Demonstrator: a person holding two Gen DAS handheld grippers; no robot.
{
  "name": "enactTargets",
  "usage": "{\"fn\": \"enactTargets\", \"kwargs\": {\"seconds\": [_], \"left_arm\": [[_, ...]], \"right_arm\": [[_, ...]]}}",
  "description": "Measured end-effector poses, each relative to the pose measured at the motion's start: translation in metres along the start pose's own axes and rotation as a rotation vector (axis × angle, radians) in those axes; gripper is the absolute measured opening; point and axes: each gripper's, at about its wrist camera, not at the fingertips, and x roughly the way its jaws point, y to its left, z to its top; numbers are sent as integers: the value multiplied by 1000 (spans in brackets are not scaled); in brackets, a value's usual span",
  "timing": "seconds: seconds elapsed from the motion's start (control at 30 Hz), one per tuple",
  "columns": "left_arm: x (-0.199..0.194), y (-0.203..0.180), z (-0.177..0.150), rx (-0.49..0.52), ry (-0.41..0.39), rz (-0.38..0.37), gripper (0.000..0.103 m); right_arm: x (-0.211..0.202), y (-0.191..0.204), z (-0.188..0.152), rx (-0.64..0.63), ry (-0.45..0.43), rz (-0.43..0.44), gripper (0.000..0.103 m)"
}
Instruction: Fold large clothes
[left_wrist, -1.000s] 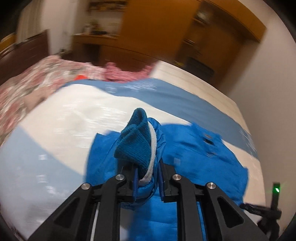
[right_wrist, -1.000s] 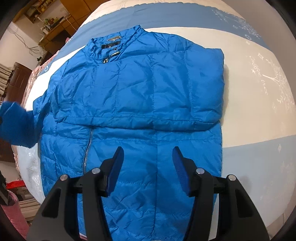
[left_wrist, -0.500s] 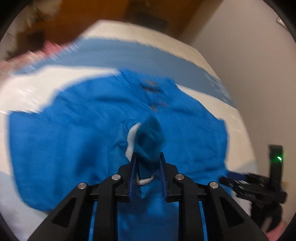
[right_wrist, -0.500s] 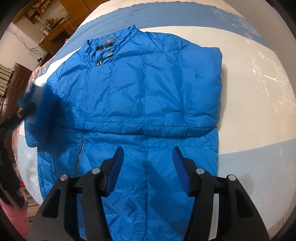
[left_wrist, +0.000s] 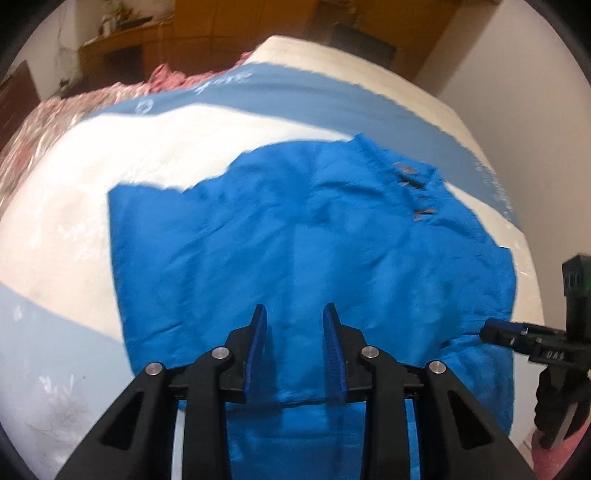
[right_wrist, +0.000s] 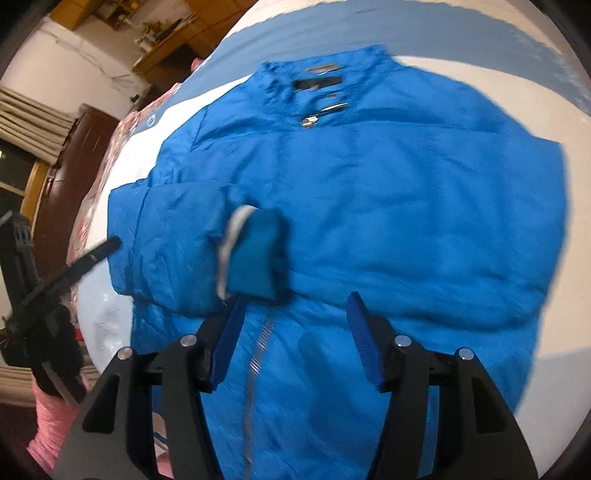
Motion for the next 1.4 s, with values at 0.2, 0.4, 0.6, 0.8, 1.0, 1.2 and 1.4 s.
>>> {"fn": "enactTargets", "kwargs": {"seconds": [0.2,0.4,0.6,0.8,1.0,1.2,1.4], "left_arm": [[13,12,-9,-28,14,-11,31],[2,4,-2,-17,-31,7,33],[-15,-9,14,14,-110,20,39],[-3,-26,27,43,-111,19,39],[24,-39,36,79,-70,38,39],[68,-36,31,116,7,92,39],[69,-28,29,108,7,74,39]], "right_arm": [[43,15,21,-16,70,-5,53],[27,18,29,-52,28,69,15],[-27,-20,32,-15,-92,-17,14],[-75,-80,29,70,-165,-174,14],[-94,-132,13,166,-185,-225,15],[-57,-156,2,227,-123,-246,15],[-58,-152,-1,229,-132,-262,22]]}}
